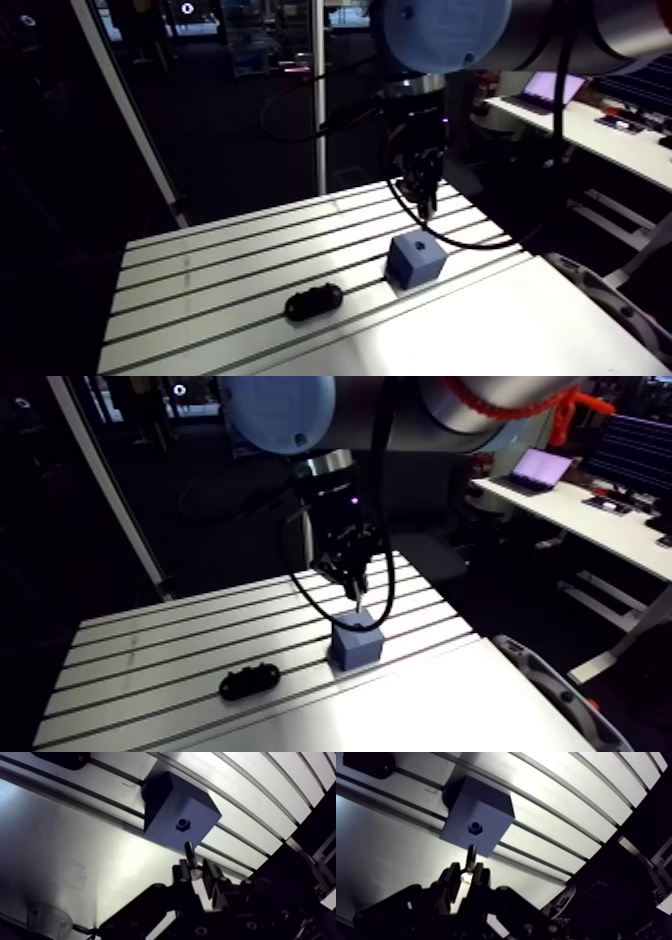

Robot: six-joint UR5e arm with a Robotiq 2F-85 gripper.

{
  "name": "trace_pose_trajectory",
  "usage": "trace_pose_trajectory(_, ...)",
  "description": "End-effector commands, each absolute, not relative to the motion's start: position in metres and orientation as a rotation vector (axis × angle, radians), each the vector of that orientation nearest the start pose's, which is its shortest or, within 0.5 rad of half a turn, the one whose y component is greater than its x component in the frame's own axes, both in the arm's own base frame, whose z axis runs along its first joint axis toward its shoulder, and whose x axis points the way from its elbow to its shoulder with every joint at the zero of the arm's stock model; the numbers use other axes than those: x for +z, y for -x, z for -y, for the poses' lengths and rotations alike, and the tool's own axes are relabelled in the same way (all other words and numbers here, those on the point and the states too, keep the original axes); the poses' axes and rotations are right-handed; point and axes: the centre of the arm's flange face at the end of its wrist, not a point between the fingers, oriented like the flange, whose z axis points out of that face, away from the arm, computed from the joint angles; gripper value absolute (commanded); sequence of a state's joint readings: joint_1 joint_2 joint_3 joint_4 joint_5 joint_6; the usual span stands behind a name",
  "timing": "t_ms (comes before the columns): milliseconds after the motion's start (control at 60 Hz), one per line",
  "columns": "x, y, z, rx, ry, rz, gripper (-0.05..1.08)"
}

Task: Pick up the M10 bolt and insert it into the hex recess until seated.

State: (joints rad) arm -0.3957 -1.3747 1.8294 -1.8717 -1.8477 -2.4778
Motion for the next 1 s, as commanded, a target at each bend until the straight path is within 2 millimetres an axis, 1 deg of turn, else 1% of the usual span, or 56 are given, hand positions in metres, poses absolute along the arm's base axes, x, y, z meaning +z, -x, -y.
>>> trace_pose_trajectory(17,0.291,0.522,-0.103,0.181,0.75,-2.745,1.08)
trace_pose_trajectory(233,0.291,0.522,-0.103,0.179,0.75,-2.746,1.08)
trace_pose_trajectory(600,0.284,0.52,-0.102,0.177,0.75,-2.742,1.08)
trace_pose_trajectory(1000,0.281,0.519,-0.102,0.178,0.748,-2.743,1.08)
